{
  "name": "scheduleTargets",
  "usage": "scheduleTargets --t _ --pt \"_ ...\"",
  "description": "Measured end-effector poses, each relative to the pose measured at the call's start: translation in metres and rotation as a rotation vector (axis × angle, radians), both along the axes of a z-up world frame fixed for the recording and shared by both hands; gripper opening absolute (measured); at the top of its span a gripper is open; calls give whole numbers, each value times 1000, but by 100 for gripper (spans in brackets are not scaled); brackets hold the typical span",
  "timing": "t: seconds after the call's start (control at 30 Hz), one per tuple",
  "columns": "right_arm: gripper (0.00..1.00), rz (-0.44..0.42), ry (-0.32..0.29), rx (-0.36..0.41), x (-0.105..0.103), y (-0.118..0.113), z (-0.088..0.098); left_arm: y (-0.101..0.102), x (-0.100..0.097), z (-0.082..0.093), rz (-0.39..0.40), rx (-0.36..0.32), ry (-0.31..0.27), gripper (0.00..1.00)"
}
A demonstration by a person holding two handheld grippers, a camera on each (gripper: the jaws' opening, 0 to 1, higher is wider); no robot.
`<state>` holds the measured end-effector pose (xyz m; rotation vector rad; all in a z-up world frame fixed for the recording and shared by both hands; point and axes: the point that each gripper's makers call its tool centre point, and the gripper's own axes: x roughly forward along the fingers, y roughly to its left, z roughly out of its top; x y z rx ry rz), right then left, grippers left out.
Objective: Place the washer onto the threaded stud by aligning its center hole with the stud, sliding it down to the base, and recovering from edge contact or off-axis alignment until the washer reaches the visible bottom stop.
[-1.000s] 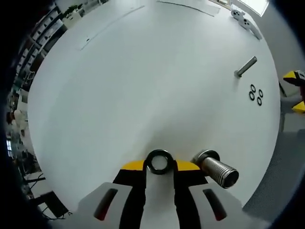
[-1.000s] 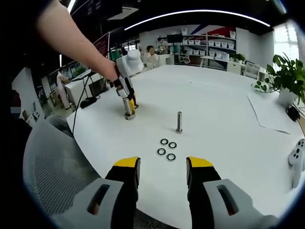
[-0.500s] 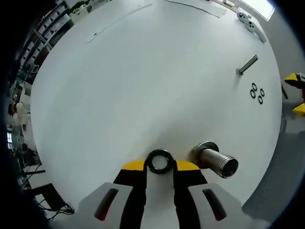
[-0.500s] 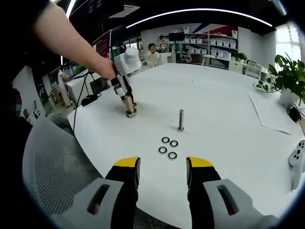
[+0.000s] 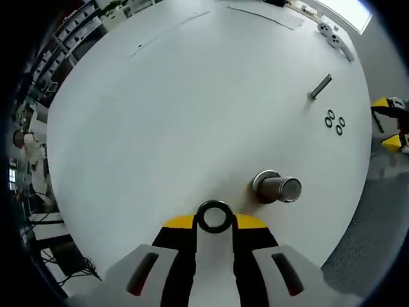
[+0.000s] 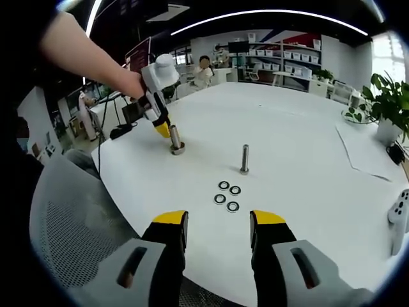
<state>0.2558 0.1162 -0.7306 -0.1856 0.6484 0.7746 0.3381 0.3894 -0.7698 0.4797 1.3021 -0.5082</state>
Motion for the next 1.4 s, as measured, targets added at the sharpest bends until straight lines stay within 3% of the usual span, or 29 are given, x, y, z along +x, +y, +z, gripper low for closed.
scheduleTargets --t 0.47,0.7,0.9,1.1,1.4 --pt "41 4 1 -3 -1 1 -1 -13 -4 31 -25 -31 -57 18" --pt "41 0 -3 1 0 0 0 -19 -6 41 -81 -13 -55 18" --pt "41 -2 -9 9 0 0 2 -28 -2 56 -75 -38 -62 18" --pt "42 1 -14 15 0 1 3 -35 -3 71 -119 -20 -68 18" --pt "42 -6 -22 27 2 0 6 -51 -5 83 -144 -29 -76 18"
